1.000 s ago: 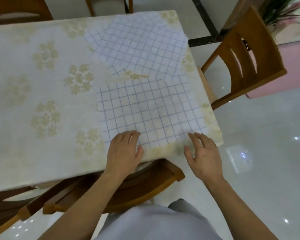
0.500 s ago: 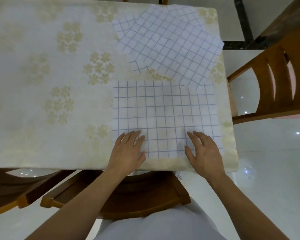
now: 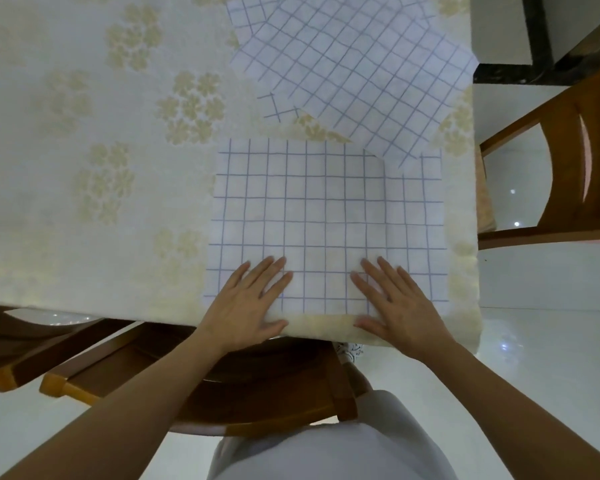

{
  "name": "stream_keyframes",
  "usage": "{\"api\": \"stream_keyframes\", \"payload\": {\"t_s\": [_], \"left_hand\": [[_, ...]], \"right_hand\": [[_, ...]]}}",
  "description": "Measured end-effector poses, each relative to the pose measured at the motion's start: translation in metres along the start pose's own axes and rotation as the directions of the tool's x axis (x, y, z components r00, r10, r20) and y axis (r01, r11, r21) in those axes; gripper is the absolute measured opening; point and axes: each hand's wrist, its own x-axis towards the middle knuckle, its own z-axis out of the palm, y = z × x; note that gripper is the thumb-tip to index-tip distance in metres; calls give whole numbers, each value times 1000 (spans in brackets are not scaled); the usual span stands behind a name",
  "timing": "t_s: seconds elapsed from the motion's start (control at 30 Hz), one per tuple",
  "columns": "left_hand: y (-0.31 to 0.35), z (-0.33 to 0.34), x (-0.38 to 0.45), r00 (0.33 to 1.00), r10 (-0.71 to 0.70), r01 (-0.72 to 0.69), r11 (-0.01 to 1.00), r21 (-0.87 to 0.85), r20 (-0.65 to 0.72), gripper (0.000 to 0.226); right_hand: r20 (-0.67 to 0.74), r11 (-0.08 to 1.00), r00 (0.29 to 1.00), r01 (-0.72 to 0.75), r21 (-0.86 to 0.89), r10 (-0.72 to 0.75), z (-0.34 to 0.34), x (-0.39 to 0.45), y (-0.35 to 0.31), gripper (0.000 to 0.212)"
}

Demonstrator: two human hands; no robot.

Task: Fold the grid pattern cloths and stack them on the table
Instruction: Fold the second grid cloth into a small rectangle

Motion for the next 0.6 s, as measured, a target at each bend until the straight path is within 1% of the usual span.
{"api": "stream_keyframes", "payload": {"t_s": [0.13, 0.33, 0.47, 0.6], "left_hand": [[5, 3, -4, 1000, -7, 8, 1000, 17, -20, 79], [5, 14, -20, 999, 32, -31, 997, 77, -7, 69], [9, 13, -24, 999, 37, -36, 997, 63, -9, 68], [5, 13, -30, 997, 81, -80, 994, 75, -7, 75]], "right_hand": [[-2, 997, 997, 72, -18, -72, 14, -2, 4, 73], [-151, 994, 983, 106, -8, -106, 27, -11, 0, 60], [-150, 994, 983, 105, -26, -107, 29, -15, -6, 66], [-128, 993, 985, 110, -44, -115, 34, -22, -9, 70]]}}
